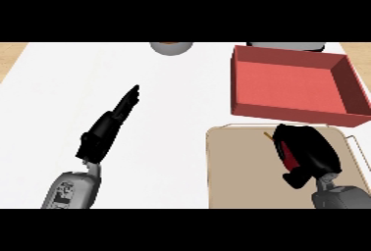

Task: Pick the pear from the tray and place it in the cardboard box

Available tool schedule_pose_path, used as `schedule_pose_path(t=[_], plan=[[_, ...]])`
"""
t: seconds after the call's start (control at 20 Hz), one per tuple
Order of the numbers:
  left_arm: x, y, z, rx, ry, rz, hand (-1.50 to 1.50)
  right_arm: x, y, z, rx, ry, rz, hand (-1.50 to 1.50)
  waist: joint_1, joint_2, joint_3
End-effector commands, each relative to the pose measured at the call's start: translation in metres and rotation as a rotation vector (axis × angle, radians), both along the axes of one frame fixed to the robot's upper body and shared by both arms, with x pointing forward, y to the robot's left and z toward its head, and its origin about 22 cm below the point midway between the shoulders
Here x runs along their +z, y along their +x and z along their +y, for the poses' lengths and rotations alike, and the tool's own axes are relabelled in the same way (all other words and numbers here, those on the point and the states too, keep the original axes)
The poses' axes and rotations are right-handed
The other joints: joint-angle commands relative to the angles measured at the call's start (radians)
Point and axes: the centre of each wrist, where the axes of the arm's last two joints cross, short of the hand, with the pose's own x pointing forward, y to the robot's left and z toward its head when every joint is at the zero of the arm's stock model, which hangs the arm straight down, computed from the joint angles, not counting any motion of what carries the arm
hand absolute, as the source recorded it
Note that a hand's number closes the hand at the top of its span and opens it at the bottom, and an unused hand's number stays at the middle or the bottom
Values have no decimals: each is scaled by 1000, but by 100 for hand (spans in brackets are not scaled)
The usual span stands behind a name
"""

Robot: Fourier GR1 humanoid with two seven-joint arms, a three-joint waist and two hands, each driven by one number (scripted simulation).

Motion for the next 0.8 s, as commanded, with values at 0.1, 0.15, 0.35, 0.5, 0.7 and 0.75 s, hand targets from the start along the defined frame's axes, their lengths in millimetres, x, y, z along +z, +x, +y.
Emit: schedule_pose_path(t=[0.1, 0.15, 0.35, 0.5, 0.7, 0.75], plan=[[1, -6, 9, -10, -13, -2, 0, 24, -7, 34, -47, -12, -229, 150, 4, 4, 12], [23, 0, 4, -3, 2, -1, 0, 26, -6, 30, -47, -30, -268, 150, 4, 3, 12], [8, -5, 15, 24, 15, -9, 0, 72, -51, 36, -35, 32, -343, 150, -10, 1, 11], [-6, -7, 10, -8, -2, 5, 0, 104, -60, 35, -6, 64, -371, 150, -6, 4, 11], [10, -4, 8, 8, 11, -1, 0, 137, -87, 37, 54, 160, -410, 150, -4, 3, 11], [-1, -11, 20, 11, 2, -6, 0, 155, -95, 28, 40, 165, -439, 150, -5, 2, 11]])
